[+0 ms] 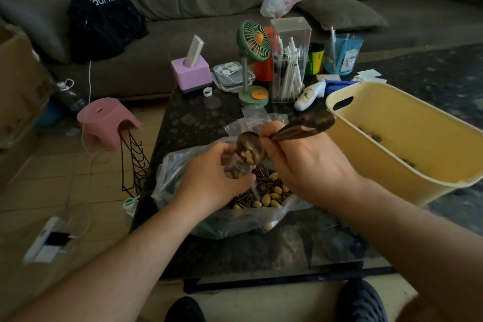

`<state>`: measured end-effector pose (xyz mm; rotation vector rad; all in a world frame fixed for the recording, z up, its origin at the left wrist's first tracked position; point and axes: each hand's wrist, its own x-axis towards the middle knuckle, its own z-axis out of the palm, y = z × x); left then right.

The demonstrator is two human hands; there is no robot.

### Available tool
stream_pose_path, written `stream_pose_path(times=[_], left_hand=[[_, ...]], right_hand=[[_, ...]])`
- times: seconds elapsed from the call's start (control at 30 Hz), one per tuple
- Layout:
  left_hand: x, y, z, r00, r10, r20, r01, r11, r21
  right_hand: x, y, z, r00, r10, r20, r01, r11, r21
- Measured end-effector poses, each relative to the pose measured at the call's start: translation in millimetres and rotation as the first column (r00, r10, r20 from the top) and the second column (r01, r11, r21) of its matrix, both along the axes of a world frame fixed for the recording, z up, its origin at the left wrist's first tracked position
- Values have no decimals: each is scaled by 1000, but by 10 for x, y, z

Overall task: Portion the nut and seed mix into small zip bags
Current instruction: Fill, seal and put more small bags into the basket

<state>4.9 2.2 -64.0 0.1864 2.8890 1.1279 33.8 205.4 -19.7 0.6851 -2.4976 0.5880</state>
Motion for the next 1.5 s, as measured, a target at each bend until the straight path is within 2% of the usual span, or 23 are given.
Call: stream_pose_path(times=[0.5,0.73,0.9,0.97,1.1,1.2,1.3,1.37,1.43,1.5], left_hand=[[12,-3,29,998,46,48,-47,999,22],[10,-31,18,998,46,35,-48,998,44],[38,-98,85,1000,-8,6,7,997,77],[44,-157,114,997,-57,-45,58,998,20],[52,-275,145,985,-142,-96,129,984,-124],[42,-315,180,983,-157,-97,144,981,-130],[16,-300,217,994,-106,-11,106,994,8],[15,-261,248,994,-55,98,37,984,175],[38,-203,275,980,-29,197,-55,911,409],[53,-126,314,949,-29,315,-183,763,620]], right_hand=[[62,-19,-104,995,-28,-96,23,999,-47],[74,-6,-150,999,-16,32,17,998,-53],[65,100,-127,1000,-17,-19,17,999,-48],[49,190,-172,1000,-19,21,19,1000,-2],[11,332,-349,954,-2,299,-87,955,283],[51,317,-450,938,-32,346,-100,929,355],[87,308,-544,929,-87,358,-93,885,457],[72,311,-573,931,-108,348,-94,852,515],[47,292,-582,934,-117,336,-91,835,543],[35,285,-558,921,-129,367,-103,829,550]])
